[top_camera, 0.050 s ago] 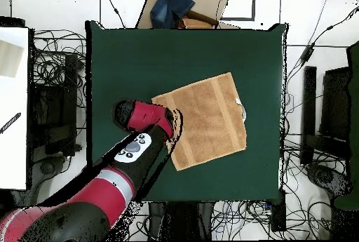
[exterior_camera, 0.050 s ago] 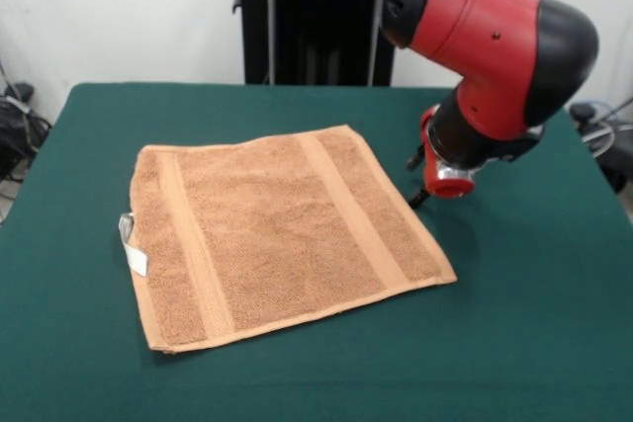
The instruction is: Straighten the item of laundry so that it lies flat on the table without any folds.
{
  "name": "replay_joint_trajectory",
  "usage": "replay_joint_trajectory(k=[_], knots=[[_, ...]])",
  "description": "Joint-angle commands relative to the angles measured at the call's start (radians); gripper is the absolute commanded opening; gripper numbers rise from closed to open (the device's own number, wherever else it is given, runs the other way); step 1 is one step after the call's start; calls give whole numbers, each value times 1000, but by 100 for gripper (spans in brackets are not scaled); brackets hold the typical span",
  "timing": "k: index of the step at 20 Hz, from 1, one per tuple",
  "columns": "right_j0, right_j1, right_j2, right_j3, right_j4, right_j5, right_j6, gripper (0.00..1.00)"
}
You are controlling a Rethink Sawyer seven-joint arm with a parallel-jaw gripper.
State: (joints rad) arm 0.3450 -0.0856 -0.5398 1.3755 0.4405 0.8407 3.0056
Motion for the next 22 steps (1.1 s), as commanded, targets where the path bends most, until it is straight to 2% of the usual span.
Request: replay_joint_trajectory(k=[1, 10, 22], knots=[[-35, 40, 40, -98, 65, 49, 267, 100], [-41, 45, 41, -103, 74, 38, 255, 100], [-9, -96, 32, 12, 62, 112, 228, 100]])
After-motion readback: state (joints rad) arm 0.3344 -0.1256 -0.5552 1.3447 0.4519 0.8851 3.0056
